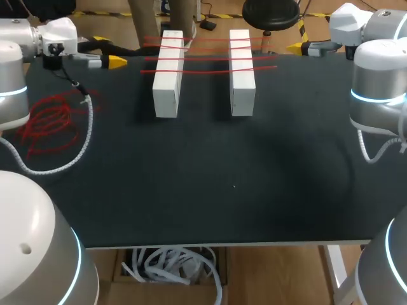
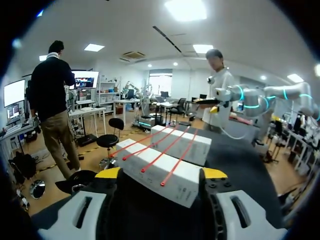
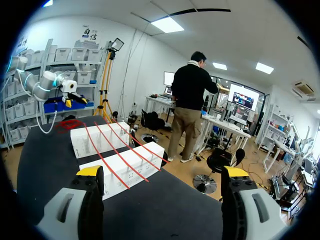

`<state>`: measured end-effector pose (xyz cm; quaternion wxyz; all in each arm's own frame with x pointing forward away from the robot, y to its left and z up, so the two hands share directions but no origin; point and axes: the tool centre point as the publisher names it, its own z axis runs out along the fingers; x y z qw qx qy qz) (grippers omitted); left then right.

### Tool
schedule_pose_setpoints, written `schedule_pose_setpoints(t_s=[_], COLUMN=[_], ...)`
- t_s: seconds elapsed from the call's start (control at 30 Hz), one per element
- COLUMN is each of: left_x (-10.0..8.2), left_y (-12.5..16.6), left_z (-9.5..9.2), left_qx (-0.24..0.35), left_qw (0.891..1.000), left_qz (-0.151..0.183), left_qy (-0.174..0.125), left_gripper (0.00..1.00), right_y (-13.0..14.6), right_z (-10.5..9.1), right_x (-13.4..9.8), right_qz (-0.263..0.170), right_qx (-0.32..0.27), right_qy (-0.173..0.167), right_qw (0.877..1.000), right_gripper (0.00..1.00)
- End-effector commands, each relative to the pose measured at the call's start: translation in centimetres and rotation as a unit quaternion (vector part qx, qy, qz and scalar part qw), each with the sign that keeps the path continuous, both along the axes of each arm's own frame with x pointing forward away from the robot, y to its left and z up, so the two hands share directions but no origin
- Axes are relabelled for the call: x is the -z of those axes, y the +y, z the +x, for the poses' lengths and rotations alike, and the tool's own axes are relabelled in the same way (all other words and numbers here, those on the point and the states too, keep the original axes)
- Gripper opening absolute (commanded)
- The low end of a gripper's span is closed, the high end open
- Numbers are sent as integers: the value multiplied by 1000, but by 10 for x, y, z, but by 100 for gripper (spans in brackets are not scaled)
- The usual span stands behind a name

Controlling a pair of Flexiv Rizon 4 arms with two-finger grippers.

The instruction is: Grab the tape and strap the tape.

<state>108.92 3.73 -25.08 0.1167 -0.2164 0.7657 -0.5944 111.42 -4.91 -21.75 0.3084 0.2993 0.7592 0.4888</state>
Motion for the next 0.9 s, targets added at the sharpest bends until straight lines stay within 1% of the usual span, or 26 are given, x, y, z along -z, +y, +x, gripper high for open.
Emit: schedule_pose_setpoints(t_s=[0.03, 0.17, 0.3, 0.33, 0.47, 0.63, 0.7, 0.77, 0.83, 0.9], left_x=[6, 8, 12, 12, 15, 21, 25, 29, 32, 34], left_y=[-4, -8, -11, -12, -16, -20, -22, -23, -26, -29], left_z=[3, 2, 2, 1, 1, 1, 0, 0, -2, -3], left_qx=[15, 27, 33, 34, 54, 73, 78, 82, 91, 98], left_qw=[1000, 1000, 999, 999, 998, 997, 997, 997, 996, 995], left_qz=[-4, -12, -13, -13, -13, -14, -13, -13, -21, -18], left_qy=[-4, -5, -5, -5, -6, -6, -3, 0, 6, 5], left_gripper=[41, 49, 50, 47, 49, 45, 42, 42, 41, 42], right_y=[0, 0, 0, 0, 0, 0, 0, 0, 0, 0], right_z=[0, 0, 0, 0, 0, 0, 0, 0, 0, 0], right_x=[0, 0, 0, 0, 0, 0, 0, 0, 0, 0], right_qz=[0, 0, 0, 0, 0, 0, 0, 0, 0, 0], right_qx=[0, 0, 0, 0, 0, 0, 0, 0, 0, 0], right_qy=[1, 1, 1, 1, 1, 1, 1, 1, 1, 1], right_qw=[1000, 1000, 1000, 1000, 1000, 1000, 1000, 1000, 1000, 1000], right_gripper=[100, 100, 100, 100, 100, 100, 100, 100, 100, 100])
